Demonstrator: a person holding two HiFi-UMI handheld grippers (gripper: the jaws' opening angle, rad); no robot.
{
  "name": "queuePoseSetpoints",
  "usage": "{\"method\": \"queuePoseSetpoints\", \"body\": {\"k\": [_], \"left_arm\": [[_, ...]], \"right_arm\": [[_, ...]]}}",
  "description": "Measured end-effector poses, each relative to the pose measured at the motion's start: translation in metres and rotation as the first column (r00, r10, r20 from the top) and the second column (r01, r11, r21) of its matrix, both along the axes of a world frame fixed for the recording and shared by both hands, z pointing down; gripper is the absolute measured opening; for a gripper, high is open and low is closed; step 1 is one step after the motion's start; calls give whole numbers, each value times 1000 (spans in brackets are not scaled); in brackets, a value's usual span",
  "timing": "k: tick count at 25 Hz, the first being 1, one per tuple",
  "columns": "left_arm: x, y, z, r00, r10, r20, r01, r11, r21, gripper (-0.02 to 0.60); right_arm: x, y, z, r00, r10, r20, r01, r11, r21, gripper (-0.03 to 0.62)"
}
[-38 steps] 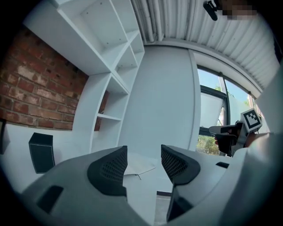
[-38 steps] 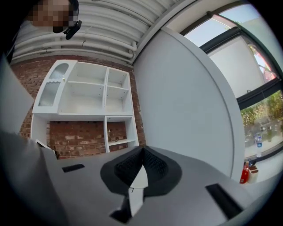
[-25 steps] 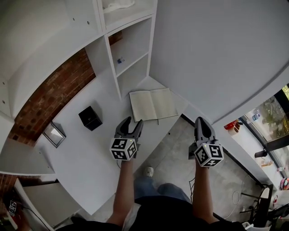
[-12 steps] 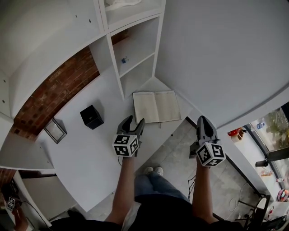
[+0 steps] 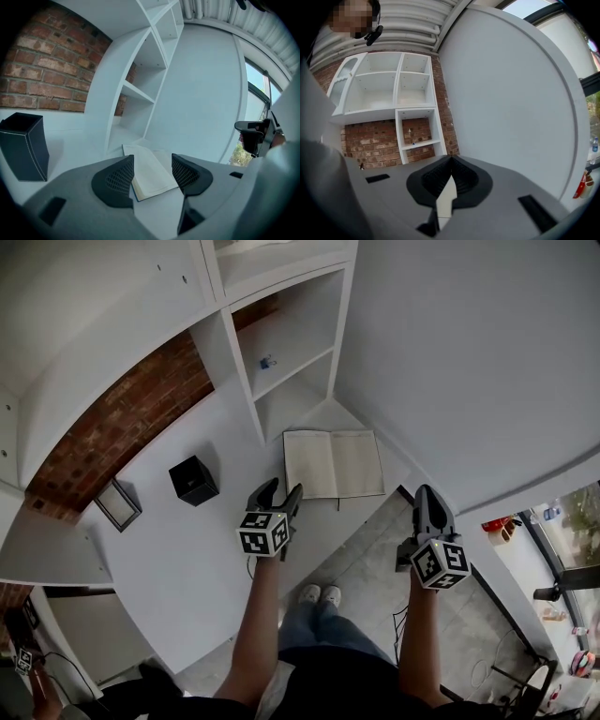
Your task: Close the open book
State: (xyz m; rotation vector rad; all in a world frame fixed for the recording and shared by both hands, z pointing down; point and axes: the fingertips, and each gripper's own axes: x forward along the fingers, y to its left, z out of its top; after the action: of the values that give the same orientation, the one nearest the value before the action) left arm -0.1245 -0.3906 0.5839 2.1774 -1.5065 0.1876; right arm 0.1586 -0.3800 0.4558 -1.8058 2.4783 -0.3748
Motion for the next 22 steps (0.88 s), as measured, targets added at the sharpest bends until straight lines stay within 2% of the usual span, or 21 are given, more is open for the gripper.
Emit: {"method": "queuePoseSetpoints", "body": {"k": [6,10,14,22], "left_arm": [[-1,-11,27,1000,7,0,-7,997,-78,222],[-2,-18,50,1000,0,14,2,986,-167,222],[-1,-23,65,1000,-13,-22,7,969,-246,222],[0,-23,91,992,-71,-104,25,920,-390,222]], "right_arm": [[-4,-11,19,1000,-17,6,18,999,-38,-2],[-7,-18,32,999,-38,11,38,997,-68,-3],[-12,-24,45,998,-60,7,60,994,-93,-2],[-10,-38,56,997,-76,6,77,991,-109,-2]]}}
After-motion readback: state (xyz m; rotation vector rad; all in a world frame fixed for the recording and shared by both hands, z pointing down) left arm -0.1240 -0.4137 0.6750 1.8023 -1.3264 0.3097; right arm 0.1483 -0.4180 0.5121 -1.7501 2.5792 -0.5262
